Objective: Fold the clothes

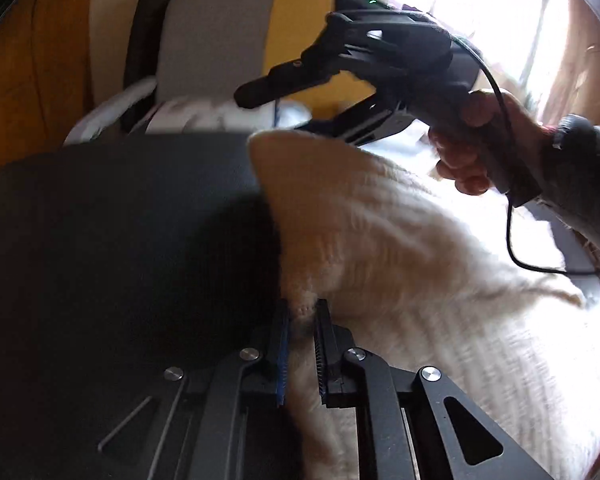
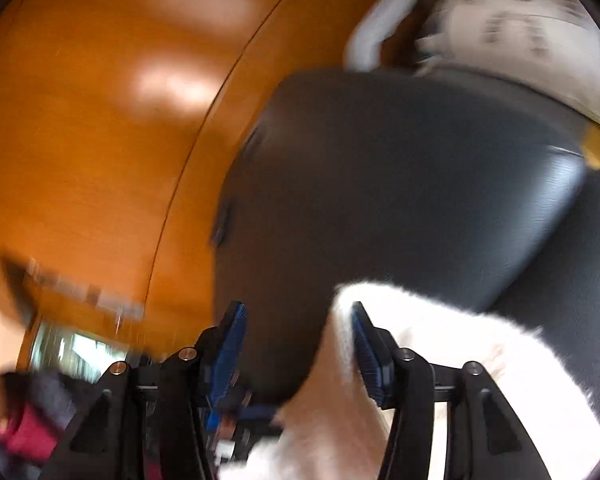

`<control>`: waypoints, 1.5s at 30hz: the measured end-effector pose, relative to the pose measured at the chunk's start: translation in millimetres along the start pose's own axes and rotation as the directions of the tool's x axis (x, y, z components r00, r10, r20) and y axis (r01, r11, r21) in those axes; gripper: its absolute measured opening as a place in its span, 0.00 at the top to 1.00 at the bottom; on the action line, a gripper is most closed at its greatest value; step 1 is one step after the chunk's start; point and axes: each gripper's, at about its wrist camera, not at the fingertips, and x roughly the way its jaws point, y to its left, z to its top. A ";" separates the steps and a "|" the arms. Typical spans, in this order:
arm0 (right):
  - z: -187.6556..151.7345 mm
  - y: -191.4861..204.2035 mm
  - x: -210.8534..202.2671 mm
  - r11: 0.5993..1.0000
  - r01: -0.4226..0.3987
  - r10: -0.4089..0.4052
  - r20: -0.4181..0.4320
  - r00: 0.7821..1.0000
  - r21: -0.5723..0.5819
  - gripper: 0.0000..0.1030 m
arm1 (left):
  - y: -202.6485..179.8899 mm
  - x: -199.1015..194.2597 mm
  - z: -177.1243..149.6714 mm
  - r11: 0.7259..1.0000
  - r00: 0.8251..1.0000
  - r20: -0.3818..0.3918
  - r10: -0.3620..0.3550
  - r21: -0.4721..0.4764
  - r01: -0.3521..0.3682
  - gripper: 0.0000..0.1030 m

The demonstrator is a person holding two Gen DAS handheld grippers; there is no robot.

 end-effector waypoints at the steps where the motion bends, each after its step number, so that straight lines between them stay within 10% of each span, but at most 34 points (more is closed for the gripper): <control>1: -3.8 -7.5 -3.0 0.999 0.025 -0.026 0.041 0.999 0.021 0.52 | 1.2 -1.9 -1.1 1.000 1.000 -0.009 -0.001 -0.010 0.001 0.86; 12: -98.9 9.2 -145.5 0.984 0.063 -0.127 0.408 0.904 0.167 0.49 | 52.2 -32.2 39.7 0.965 0.986 0.051 -0.157 -0.206 0.165 0.66; 18: -244.4 -5.5 -260.0 0.882 0.192 -0.420 0.533 0.735 0.431 0.49 | 72.1 -0.9 74.0 0.919 0.976 0.015 -0.215 -0.336 0.208 0.56; 22: -334.3 -31.5 -314.8 0.796 0.163 -0.532 0.545 0.648 0.583 0.46 | 39.9 -2.5 82.5 0.945 0.980 0.025 -0.199 -0.260 0.199 0.54; 37: -328.0 -77.4 -280.2 0.867 -0.060 -0.291 0.601 0.745 0.495 0.46 | -7.5 9.9 62.5 0.977 0.988 -0.069 -0.140 -0.174 0.126 0.49; 45: -311.7 -56.3 -254.5 0.864 0.169 -0.431 0.521 0.737 0.475 0.39 | -8.6 3.3 43.9 0.974 0.985 -0.072 -0.160 -0.174 0.145 0.49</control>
